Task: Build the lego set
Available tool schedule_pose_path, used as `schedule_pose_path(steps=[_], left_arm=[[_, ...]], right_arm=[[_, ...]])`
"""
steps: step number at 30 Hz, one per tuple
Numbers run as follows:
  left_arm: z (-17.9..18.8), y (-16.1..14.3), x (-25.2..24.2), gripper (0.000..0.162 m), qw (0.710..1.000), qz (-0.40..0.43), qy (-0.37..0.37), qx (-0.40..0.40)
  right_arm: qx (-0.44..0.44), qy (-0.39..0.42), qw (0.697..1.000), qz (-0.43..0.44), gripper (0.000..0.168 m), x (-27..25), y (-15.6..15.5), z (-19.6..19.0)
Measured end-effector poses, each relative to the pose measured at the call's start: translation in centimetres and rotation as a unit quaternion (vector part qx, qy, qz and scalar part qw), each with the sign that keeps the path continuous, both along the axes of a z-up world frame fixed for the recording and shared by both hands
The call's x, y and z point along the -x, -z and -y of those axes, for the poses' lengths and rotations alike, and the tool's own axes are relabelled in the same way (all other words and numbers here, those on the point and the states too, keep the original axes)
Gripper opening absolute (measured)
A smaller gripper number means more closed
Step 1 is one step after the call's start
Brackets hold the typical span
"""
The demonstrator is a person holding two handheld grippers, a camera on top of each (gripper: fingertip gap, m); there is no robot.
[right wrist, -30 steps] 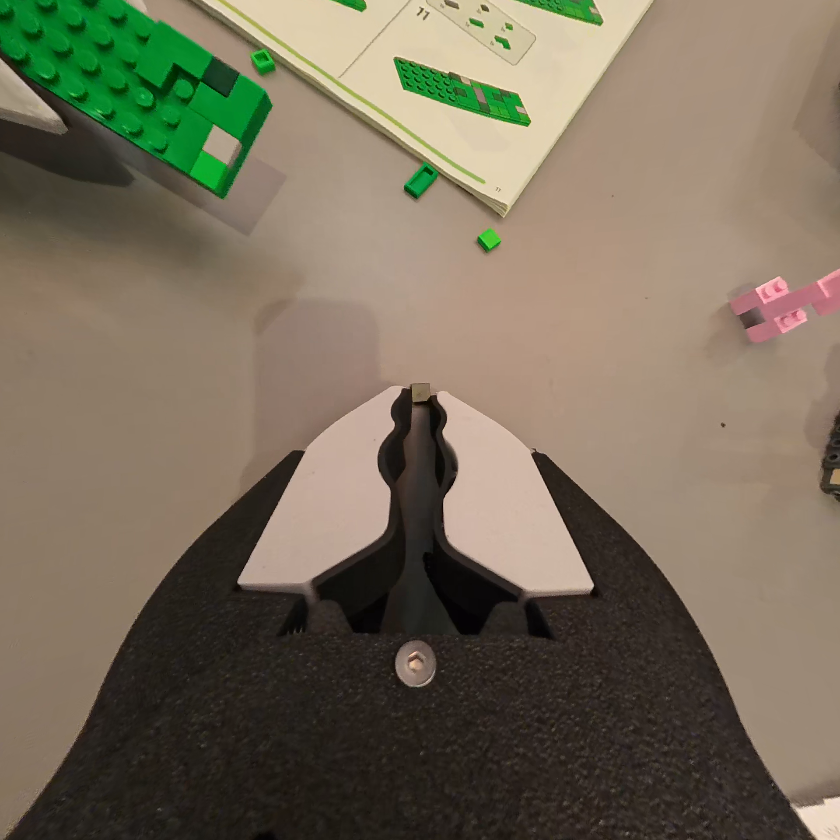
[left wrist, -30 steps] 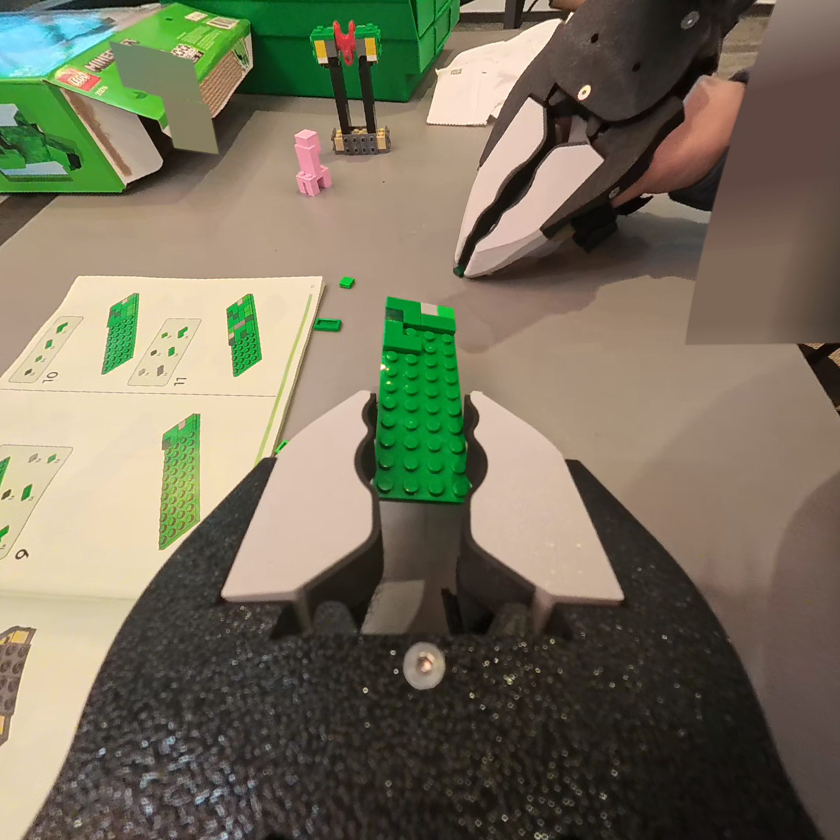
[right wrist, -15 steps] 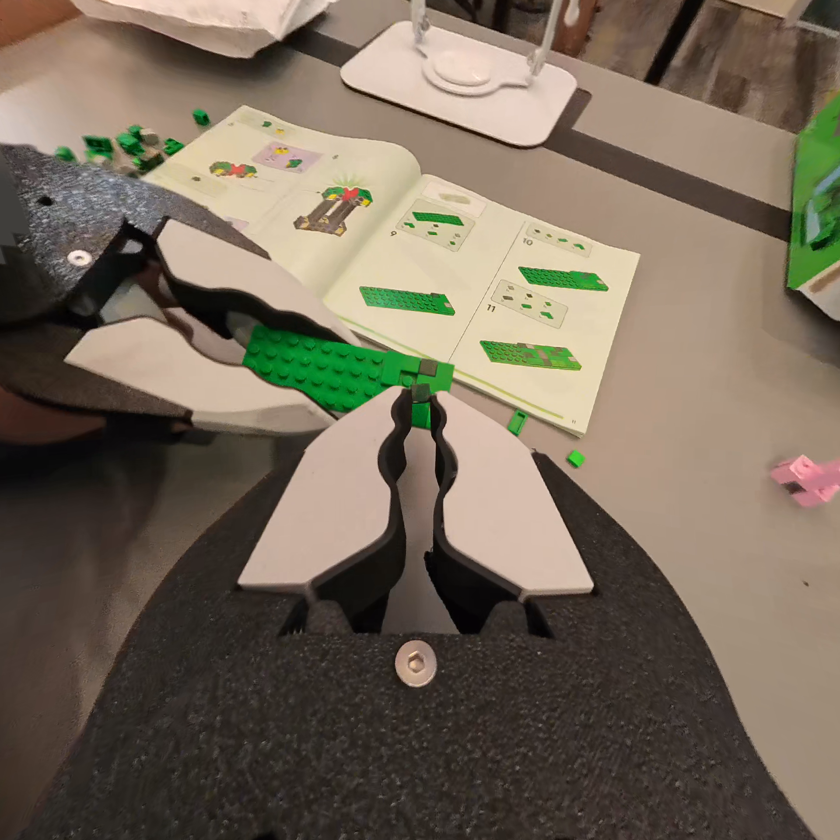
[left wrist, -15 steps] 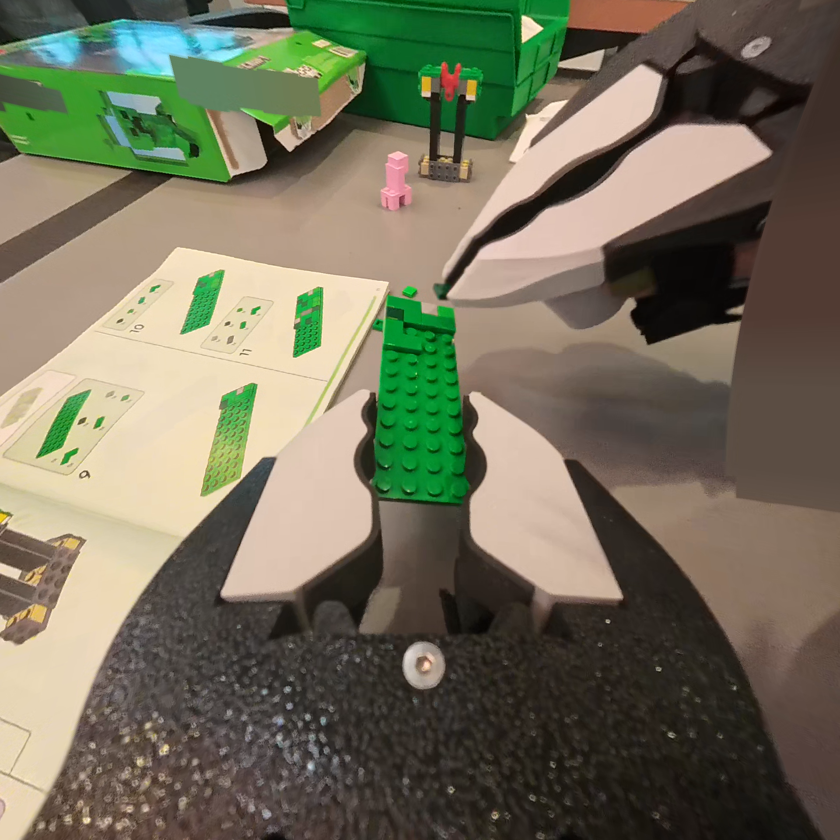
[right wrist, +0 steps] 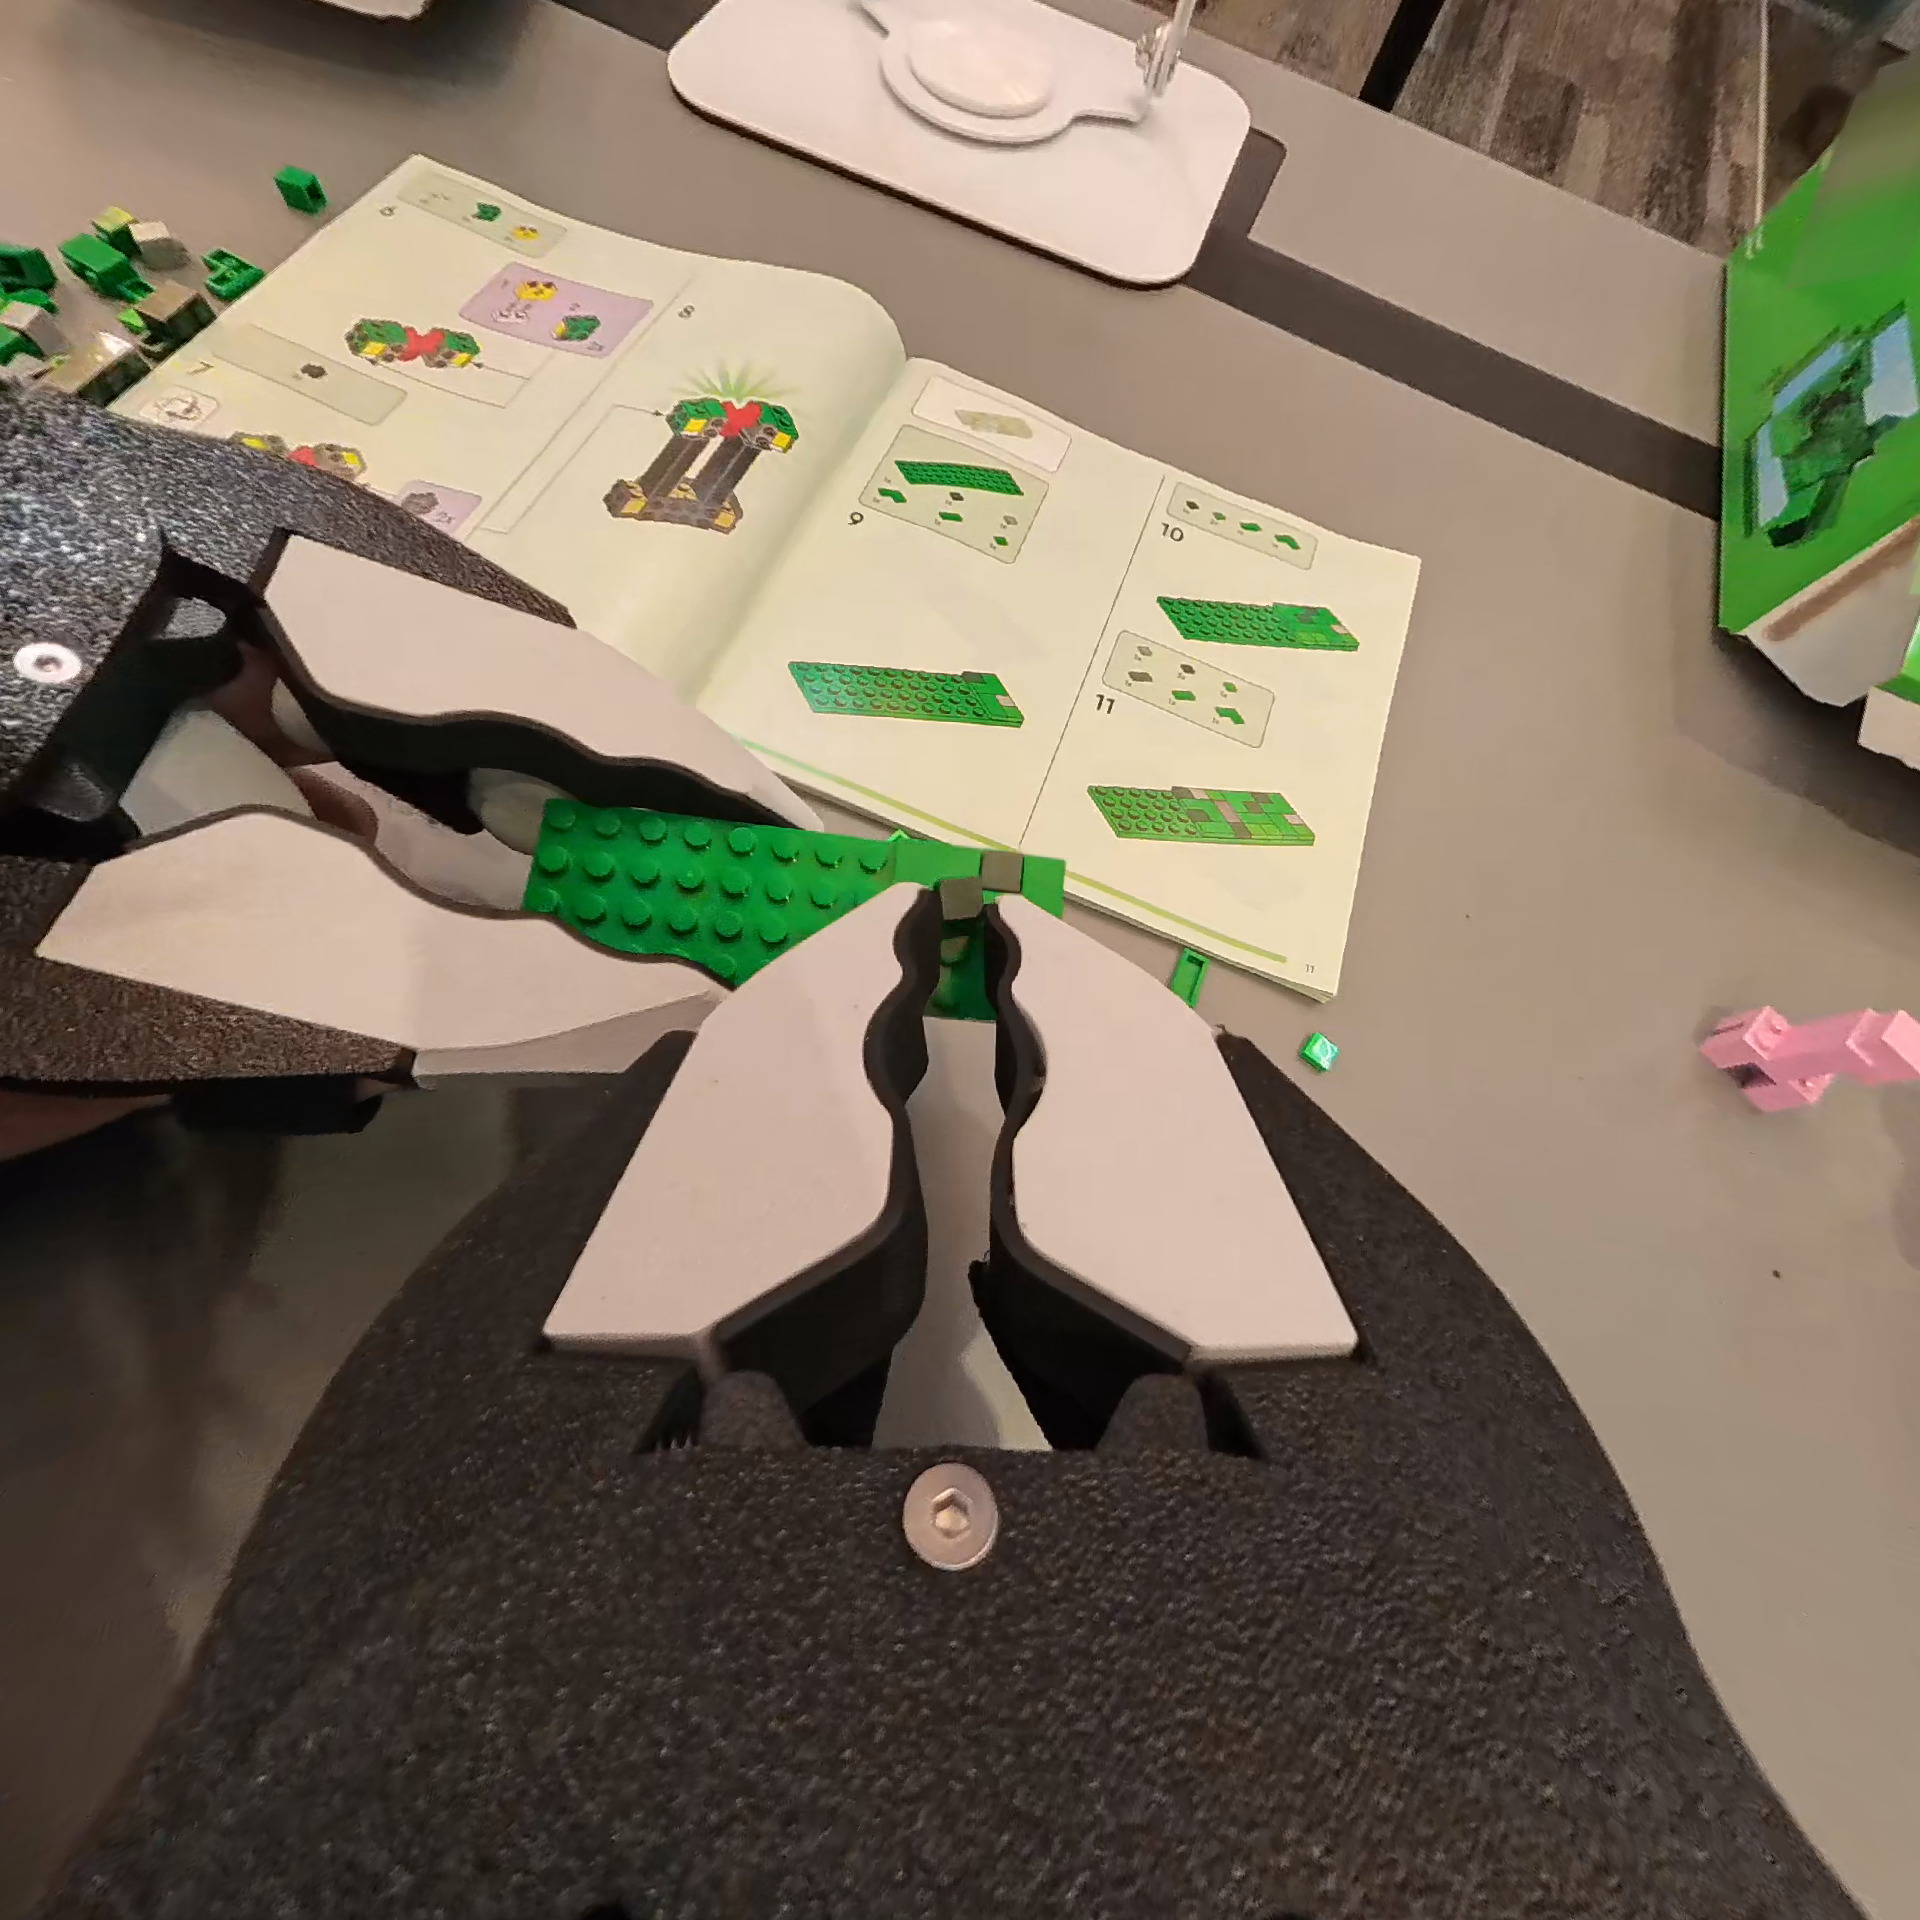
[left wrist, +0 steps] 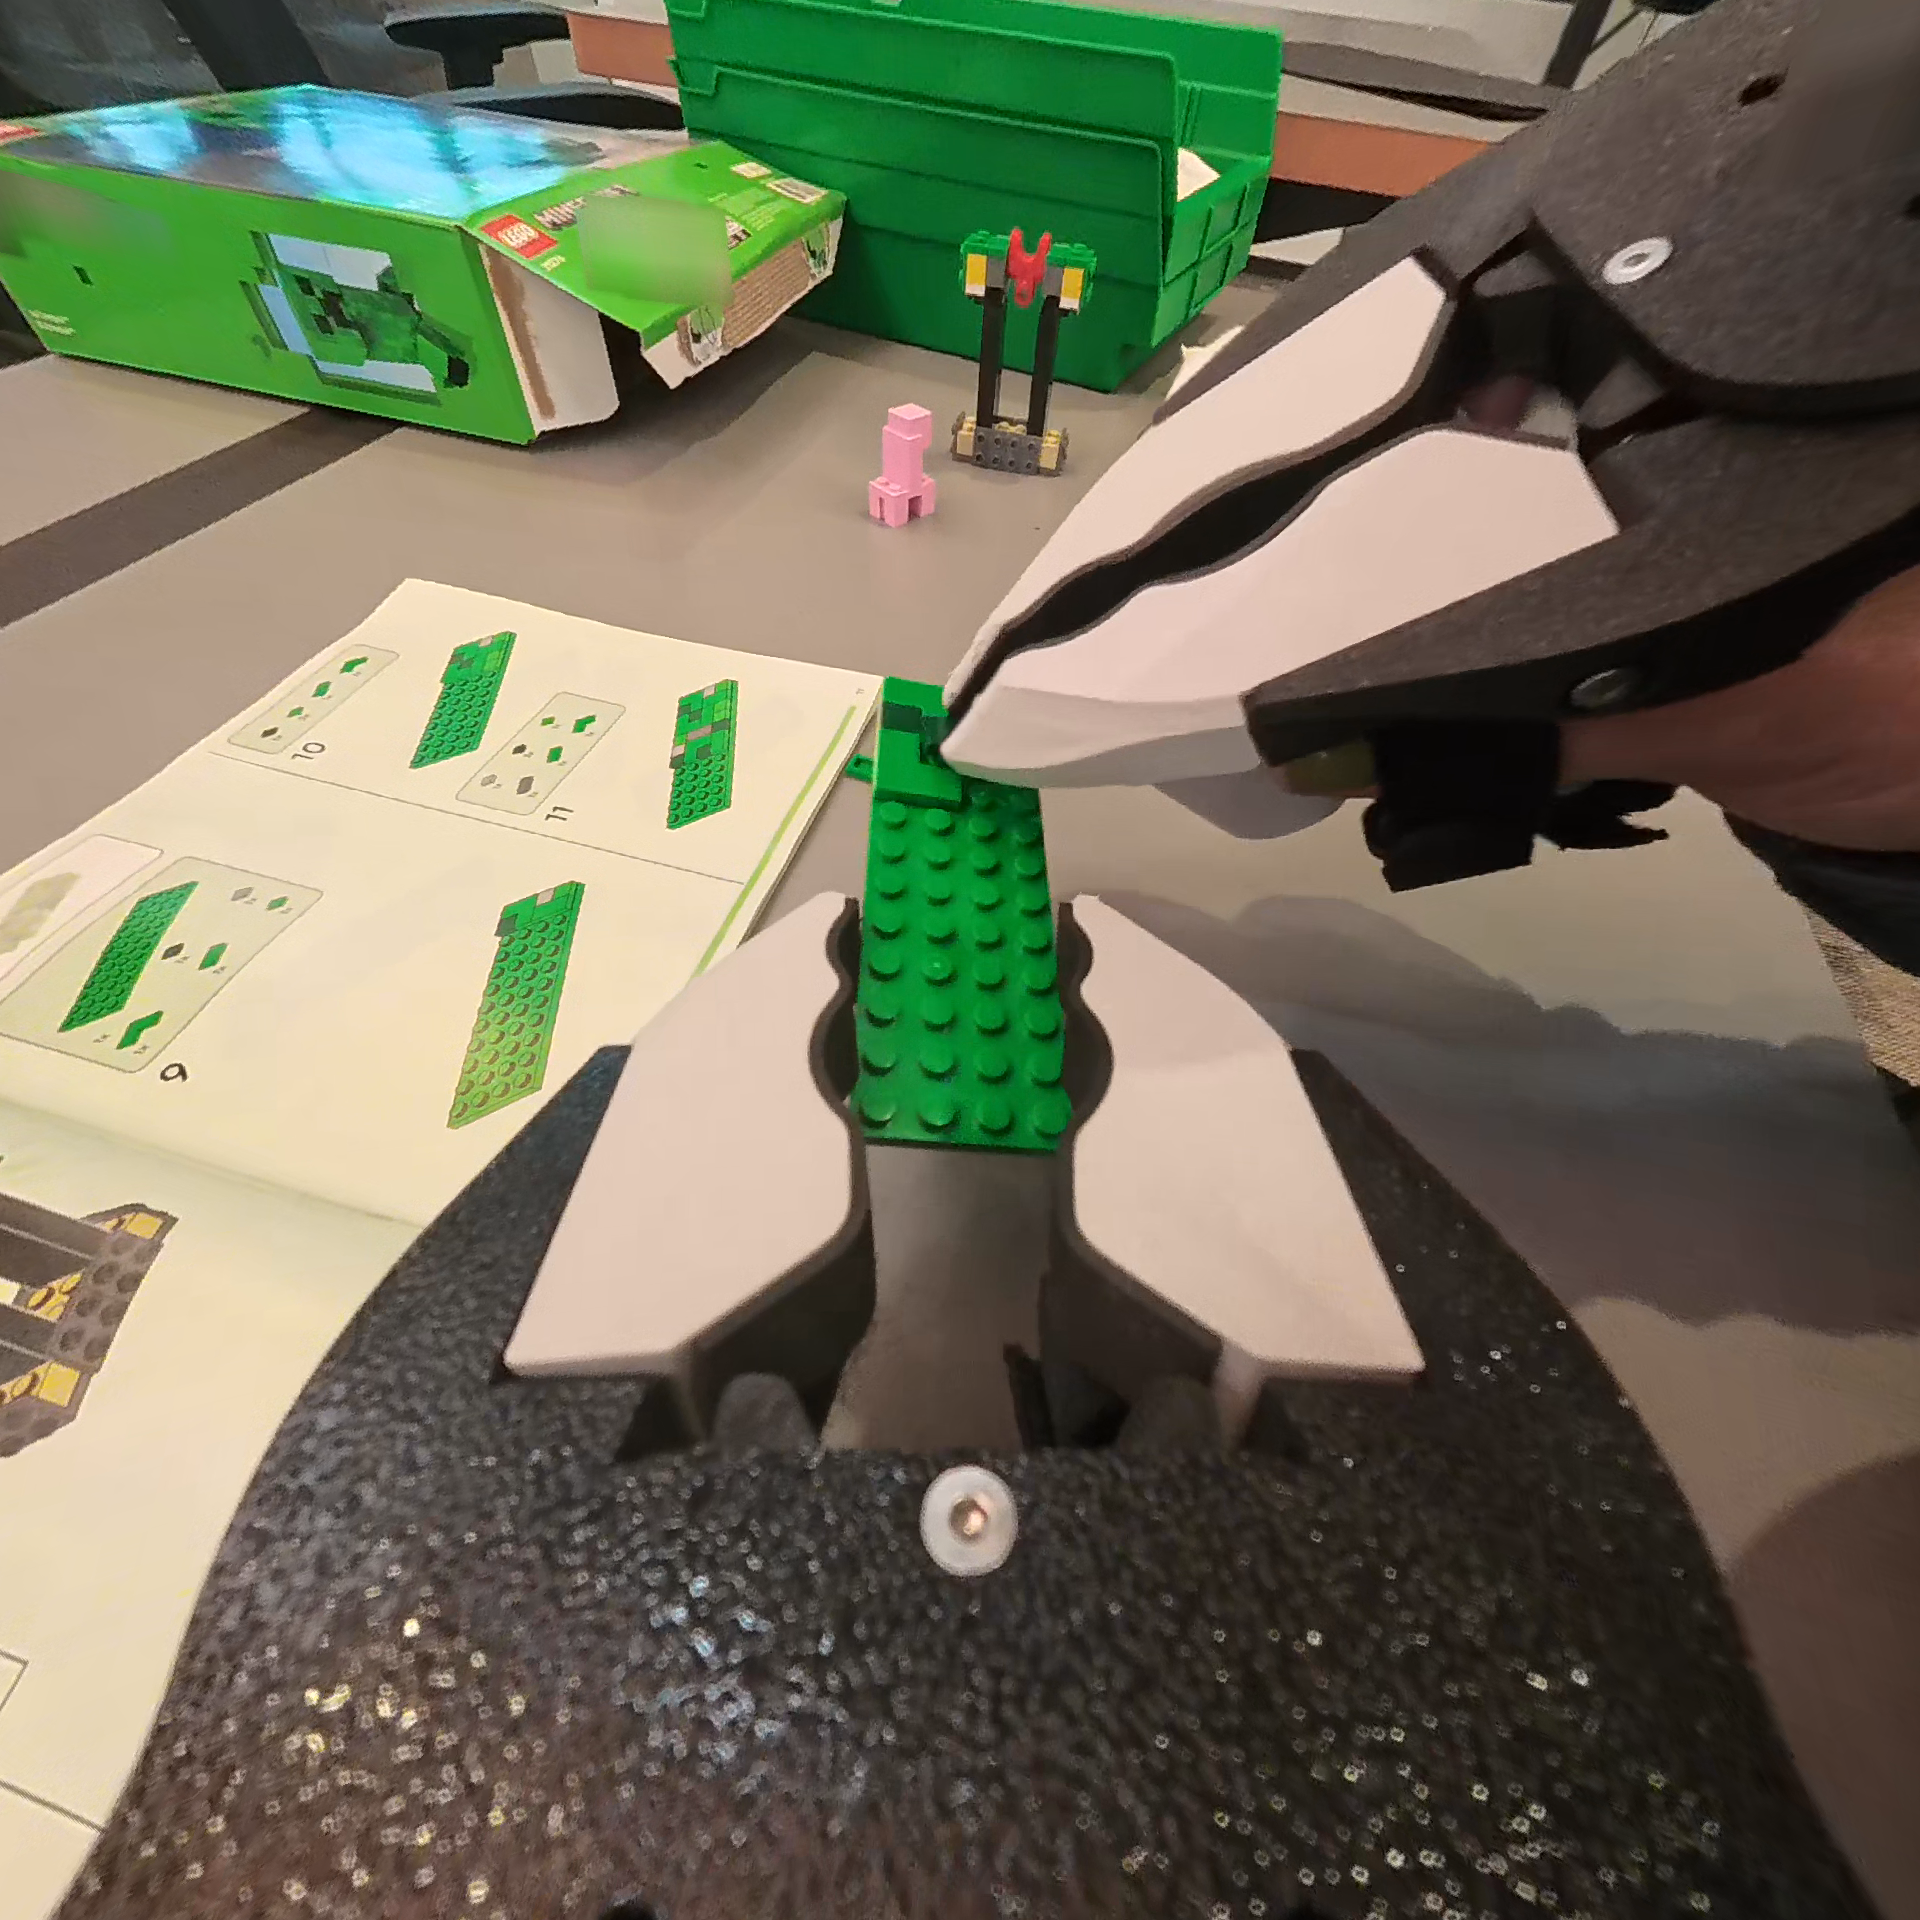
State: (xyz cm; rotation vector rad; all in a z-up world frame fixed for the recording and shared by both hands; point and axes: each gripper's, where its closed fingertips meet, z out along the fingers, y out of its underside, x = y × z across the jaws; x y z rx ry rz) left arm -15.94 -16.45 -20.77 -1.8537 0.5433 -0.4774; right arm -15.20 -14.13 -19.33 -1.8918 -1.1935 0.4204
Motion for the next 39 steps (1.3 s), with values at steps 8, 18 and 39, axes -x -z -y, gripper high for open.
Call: schedule_pose_path(steps=[8, 18, 39], left_arm=[[0.0, 0.1, -0.1, 0.035, 1.000, 0.000, 0.003, 0.002], [0.1, -0.1, -0.1, 0.035, 1.000, 0.011, 0.010, 0.004], [0.4, -0.3, -0.4, 0.035, 0.999, 0.021, 0.029, 0.005]], right_arm=[[0.009, 0.005, 1.000, 0.007, 0.013, -0.3, 0.2, -0.1], [0.011, -0.009, 1.000, -0.001, 0.016, -0.7, -0.1, 0.1], [-0.056, -0.080, 0.994, 0.050, 0.016, -1.1, -0.2, -0.3]])
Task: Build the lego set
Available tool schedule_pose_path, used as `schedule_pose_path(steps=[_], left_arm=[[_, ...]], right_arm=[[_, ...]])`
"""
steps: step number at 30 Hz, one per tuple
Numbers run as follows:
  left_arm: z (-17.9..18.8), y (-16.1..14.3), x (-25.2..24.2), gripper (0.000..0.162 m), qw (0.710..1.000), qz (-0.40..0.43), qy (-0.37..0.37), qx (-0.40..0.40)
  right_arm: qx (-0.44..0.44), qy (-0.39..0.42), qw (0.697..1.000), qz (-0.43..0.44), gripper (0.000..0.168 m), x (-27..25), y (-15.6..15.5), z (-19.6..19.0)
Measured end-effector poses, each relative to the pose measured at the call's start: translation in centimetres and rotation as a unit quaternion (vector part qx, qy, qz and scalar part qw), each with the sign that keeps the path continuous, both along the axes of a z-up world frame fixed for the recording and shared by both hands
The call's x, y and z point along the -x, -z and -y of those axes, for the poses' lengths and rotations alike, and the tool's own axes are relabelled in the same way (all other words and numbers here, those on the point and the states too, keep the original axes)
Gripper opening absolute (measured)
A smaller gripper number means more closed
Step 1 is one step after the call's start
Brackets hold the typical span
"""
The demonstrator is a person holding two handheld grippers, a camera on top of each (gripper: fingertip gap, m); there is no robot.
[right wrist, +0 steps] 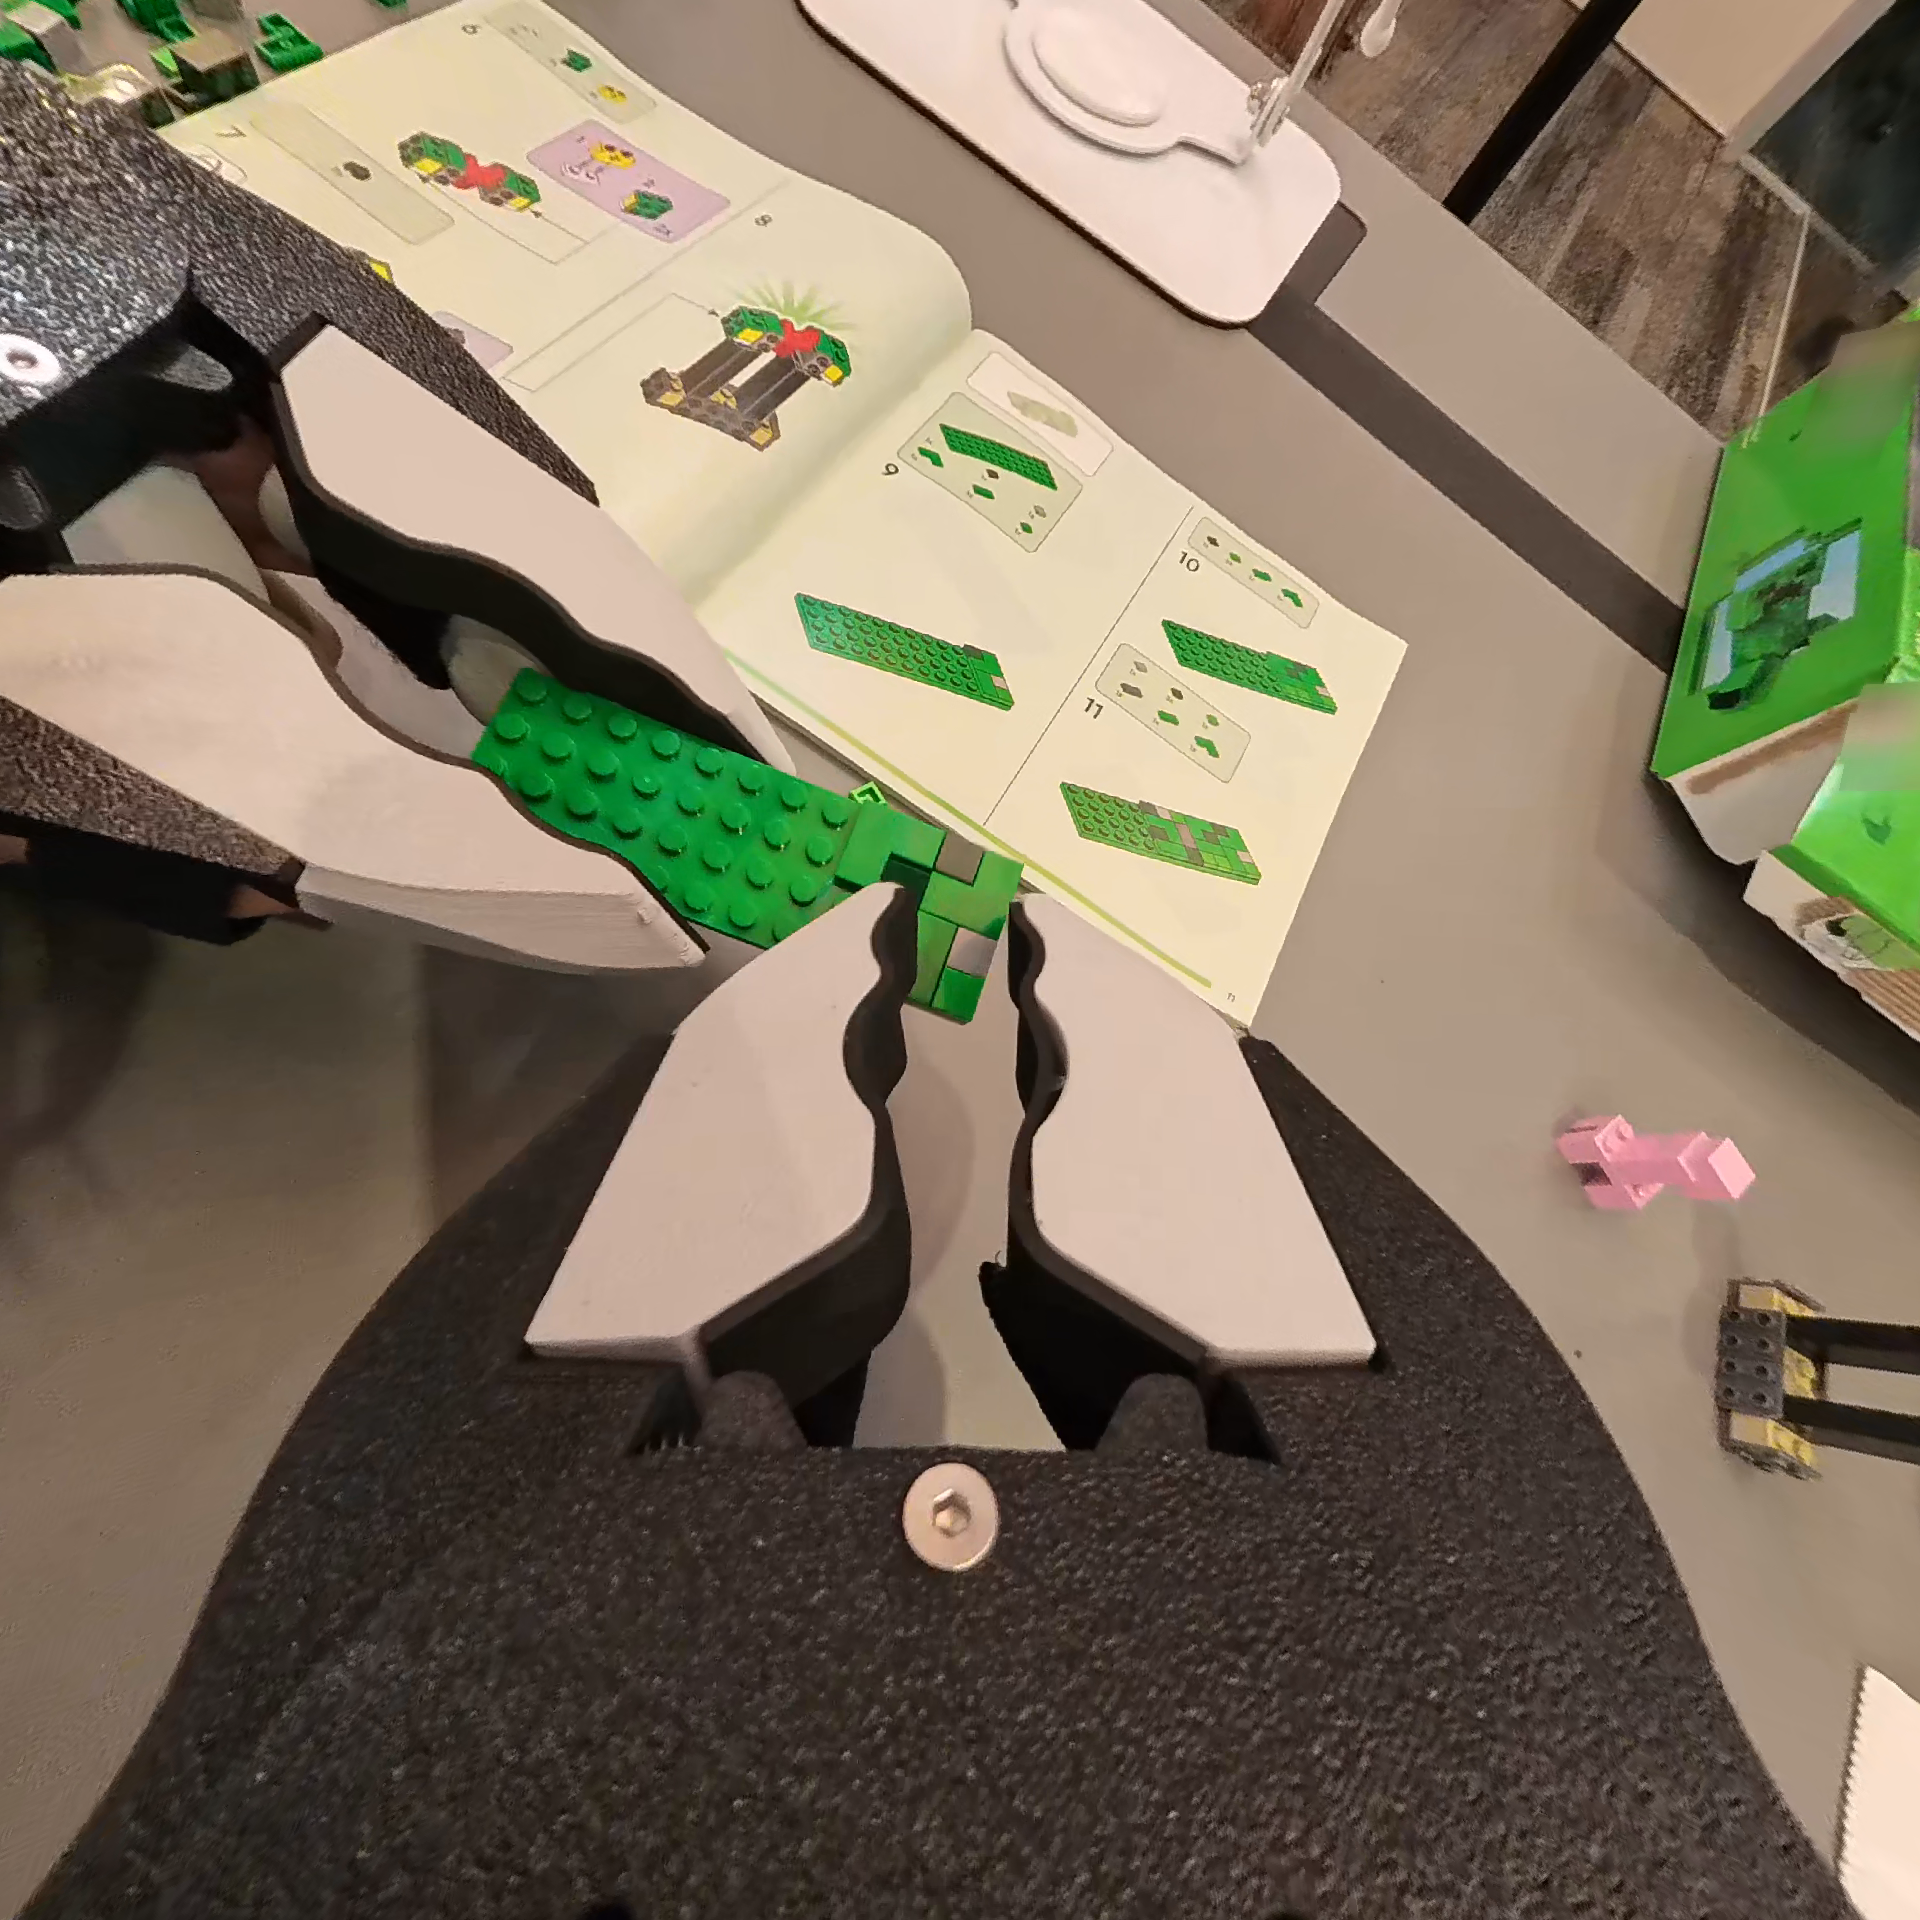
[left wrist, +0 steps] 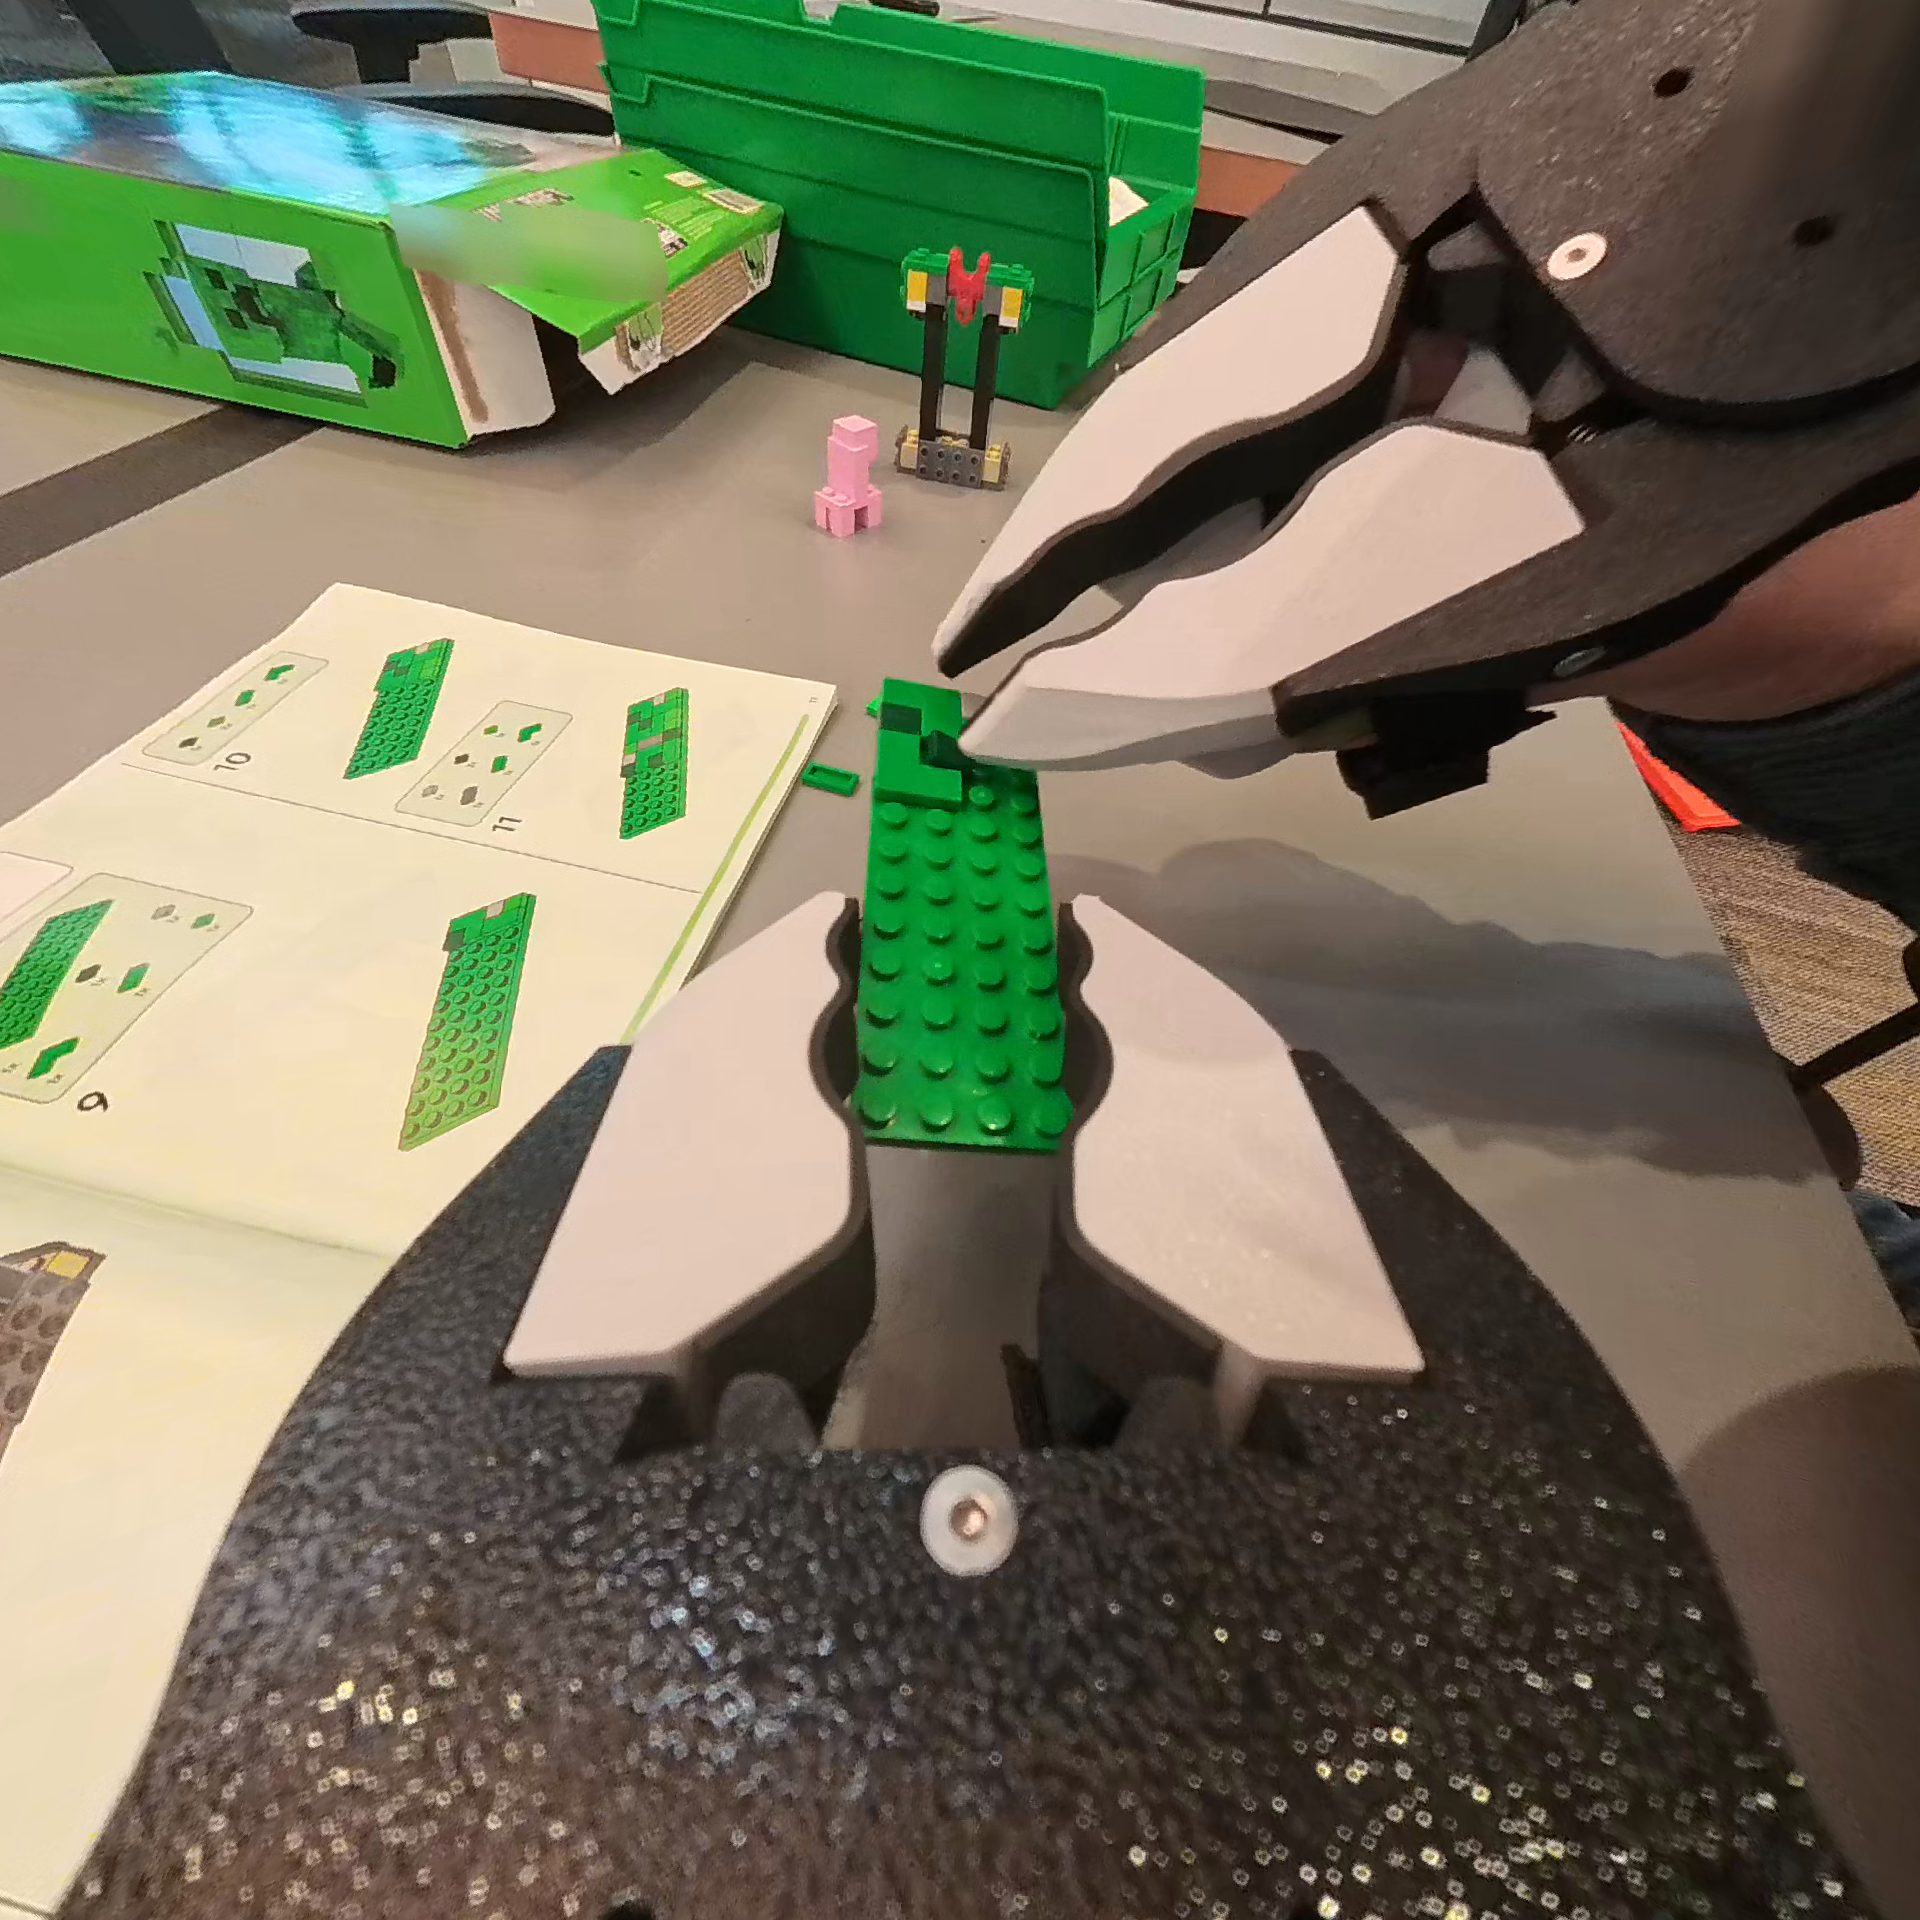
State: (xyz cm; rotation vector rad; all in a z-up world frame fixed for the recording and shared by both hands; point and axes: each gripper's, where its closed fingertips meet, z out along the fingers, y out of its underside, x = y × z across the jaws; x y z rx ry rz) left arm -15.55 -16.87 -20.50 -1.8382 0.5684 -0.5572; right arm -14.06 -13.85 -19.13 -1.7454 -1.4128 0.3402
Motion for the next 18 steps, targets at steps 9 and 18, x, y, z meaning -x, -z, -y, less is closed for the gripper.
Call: schedule_pose_path(steps=[9, 18], left_arm=[[0.03, 0.04, -0.06, 0.035, 1.000, -0.003, 0.002, 0.000], [0.32, -0.09, -0.44, 0.035, 1.000, -0.002, 0.020, -0.005]], right_arm=[[0.007, 0.006, 1.000, -0.008, 0.016, 0.06, 0.00, -0.15], [0.016, 0.005, 0.999, -0.030, 0.018, -0.68, -0.59, -0.86]])
